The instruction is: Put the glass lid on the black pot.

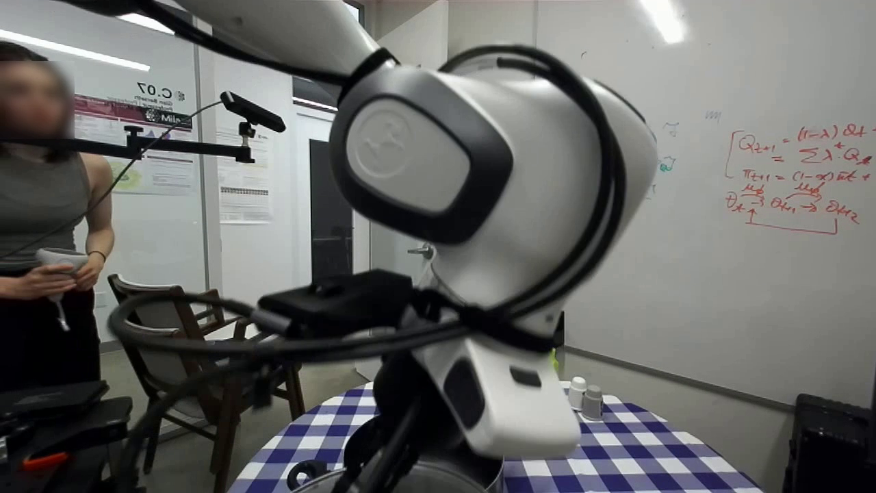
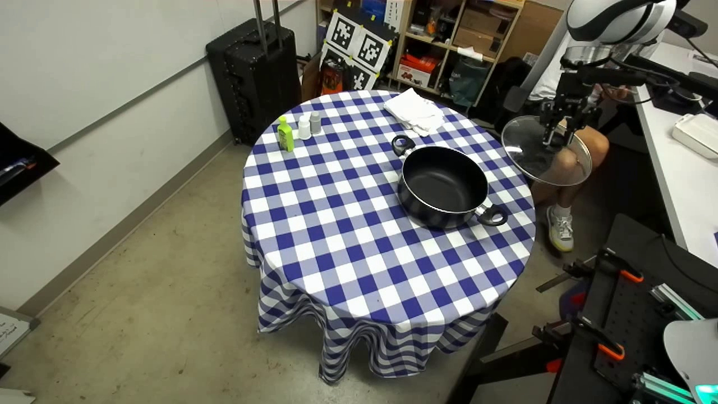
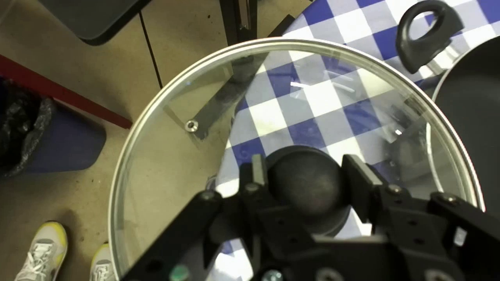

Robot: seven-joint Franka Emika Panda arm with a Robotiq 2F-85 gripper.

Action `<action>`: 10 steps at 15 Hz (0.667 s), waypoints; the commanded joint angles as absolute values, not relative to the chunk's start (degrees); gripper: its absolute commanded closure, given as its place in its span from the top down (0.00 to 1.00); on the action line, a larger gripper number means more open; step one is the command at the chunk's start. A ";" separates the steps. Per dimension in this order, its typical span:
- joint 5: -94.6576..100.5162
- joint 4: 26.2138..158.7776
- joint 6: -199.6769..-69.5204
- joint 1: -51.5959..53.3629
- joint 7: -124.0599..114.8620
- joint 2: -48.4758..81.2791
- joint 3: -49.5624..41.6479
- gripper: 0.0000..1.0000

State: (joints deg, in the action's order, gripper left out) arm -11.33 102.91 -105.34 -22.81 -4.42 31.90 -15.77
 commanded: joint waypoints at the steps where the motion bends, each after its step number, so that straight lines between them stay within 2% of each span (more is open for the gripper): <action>1: -8.92 102.97 -102.79 -17.87 -5.26 25.61 -13.26 0.26; 10: -10.76 88.47 -99.67 -8.83 -3.84 33.03 -4.15 0.26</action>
